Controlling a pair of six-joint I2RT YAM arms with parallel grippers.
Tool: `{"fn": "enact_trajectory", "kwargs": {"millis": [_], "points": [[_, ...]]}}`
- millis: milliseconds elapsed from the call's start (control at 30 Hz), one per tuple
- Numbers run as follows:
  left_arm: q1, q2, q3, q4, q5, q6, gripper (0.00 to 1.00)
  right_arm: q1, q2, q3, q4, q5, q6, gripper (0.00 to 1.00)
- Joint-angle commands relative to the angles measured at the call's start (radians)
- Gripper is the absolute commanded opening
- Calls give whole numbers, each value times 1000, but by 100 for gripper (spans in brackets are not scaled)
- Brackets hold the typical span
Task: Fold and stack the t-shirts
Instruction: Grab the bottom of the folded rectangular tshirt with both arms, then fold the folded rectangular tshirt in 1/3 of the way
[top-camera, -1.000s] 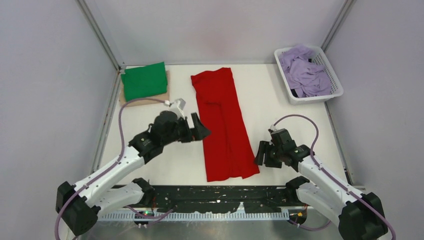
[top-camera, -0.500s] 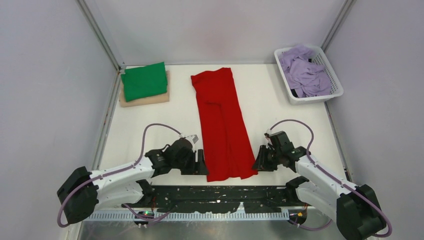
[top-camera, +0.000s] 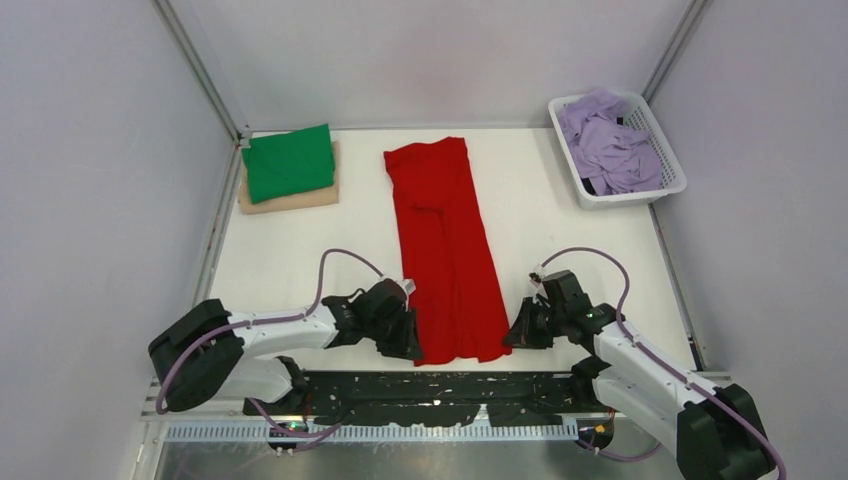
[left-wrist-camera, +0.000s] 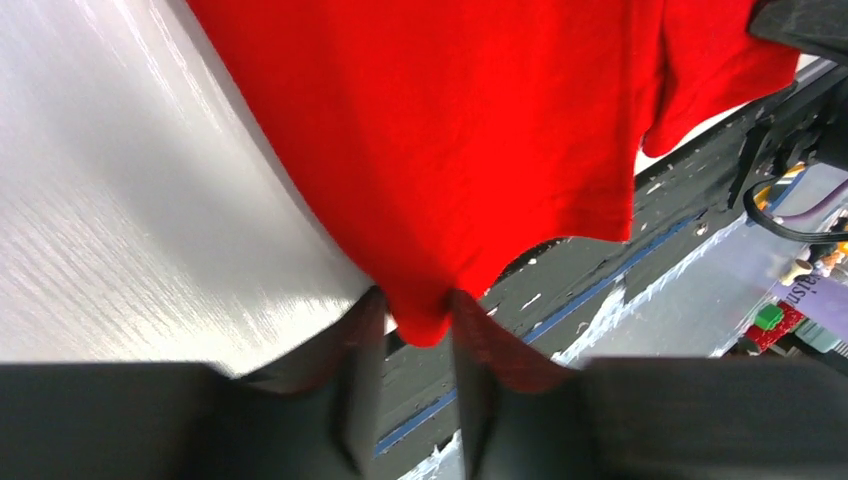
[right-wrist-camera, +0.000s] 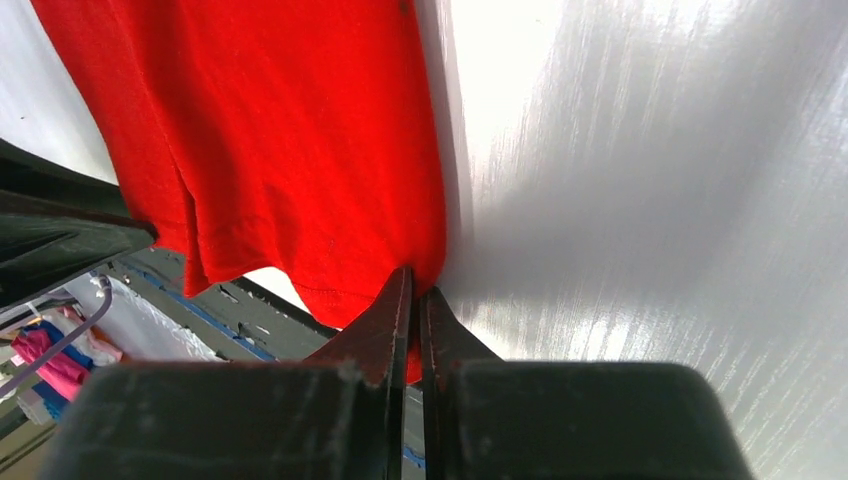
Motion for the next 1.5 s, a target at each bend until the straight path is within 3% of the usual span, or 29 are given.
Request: {"fn": "enact_trajectory", "kwargs": {"millis": [0, 33, 333, 533, 867, 1233, 1467], "points": [[-27, 4, 43, -15, 5, 5, 14, 7, -34, -7, 38, -37, 33, 5], [-34, -2, 53, -36, -9, 6, 0, 7, -41, -7, 40, -43, 38, 5], [-48, -151, 67, -65, 13, 35, 0, 59, -165, 62, -16, -43, 49, 5], [23, -161, 130, -70, 9, 82, 0, 62, -140, 130, 78, -28, 79, 5], [257, 2, 297, -69, 104, 194, 0, 59, 127, 337, 221, 90, 121, 5], [528, 248, 513, -80, 193, 228, 0, -27, 490, 648, 242, 97, 98, 5], [633, 400, 676, -106, 245, 248, 0, -94, 704, 833, 252, 54, 96, 5]]}}
